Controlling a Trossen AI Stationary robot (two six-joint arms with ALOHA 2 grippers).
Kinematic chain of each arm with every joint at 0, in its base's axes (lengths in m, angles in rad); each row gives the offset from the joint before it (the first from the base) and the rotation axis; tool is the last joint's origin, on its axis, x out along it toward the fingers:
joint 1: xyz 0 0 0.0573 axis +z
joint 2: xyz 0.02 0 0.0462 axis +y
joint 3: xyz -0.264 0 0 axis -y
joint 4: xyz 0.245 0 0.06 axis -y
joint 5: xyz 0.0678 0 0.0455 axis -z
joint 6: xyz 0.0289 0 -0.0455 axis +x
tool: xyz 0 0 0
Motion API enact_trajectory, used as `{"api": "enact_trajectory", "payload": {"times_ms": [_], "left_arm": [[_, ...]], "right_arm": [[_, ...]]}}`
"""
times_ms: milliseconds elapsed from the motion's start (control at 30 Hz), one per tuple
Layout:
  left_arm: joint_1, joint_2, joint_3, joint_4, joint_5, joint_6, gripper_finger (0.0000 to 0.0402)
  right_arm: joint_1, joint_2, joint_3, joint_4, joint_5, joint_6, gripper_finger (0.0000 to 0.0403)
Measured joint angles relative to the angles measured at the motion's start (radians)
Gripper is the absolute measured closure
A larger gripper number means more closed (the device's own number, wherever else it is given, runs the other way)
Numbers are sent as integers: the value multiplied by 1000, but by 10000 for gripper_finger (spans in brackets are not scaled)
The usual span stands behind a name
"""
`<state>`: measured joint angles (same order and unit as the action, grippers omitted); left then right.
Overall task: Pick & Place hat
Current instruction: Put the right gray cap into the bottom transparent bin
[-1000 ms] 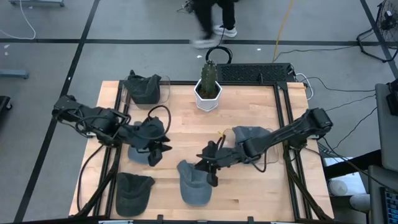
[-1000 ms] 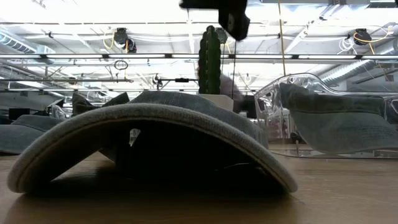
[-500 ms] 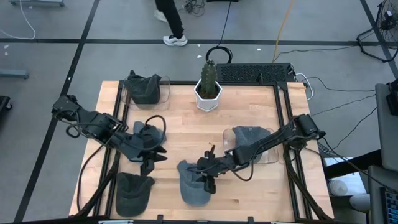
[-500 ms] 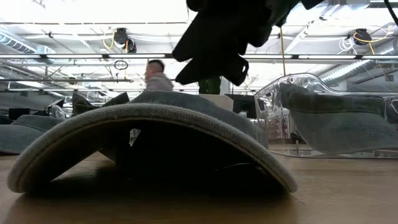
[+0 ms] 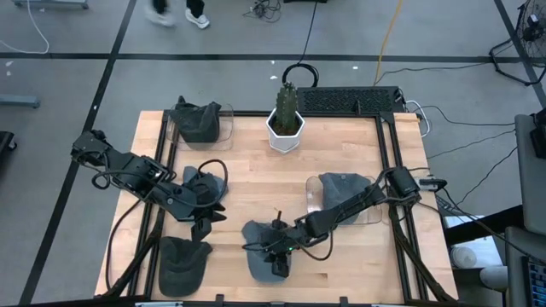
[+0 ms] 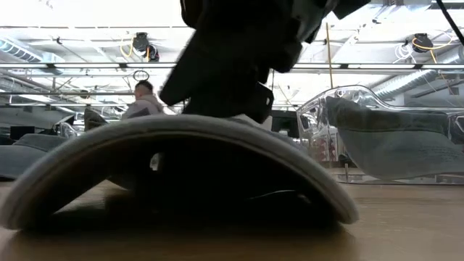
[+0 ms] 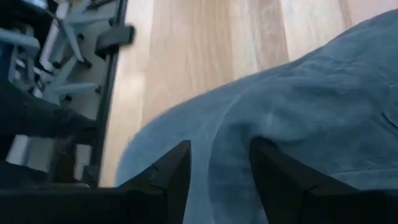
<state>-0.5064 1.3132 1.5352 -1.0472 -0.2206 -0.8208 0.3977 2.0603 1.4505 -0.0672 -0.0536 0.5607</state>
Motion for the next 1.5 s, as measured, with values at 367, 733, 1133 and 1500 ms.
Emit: {"api": "enact_trajectory", "payload": {"times_ms": [367,733,1133,1500], "left_arm": [[0,0,0,-5,38,14,266],[-41,0,0,-3,40,-26,266],[-51,0,0,-35,-34,-25,266],[-4,0,-1,-88,-82,-100,266]], "right_arm": [[-4,-95,1,-102,81,-72,249],[-5,-49,-2,-143,25,-83,249],[3,-48,-64,-60,24,-43,250],[3,-13,-68,-27,-52,-26,311]]}}
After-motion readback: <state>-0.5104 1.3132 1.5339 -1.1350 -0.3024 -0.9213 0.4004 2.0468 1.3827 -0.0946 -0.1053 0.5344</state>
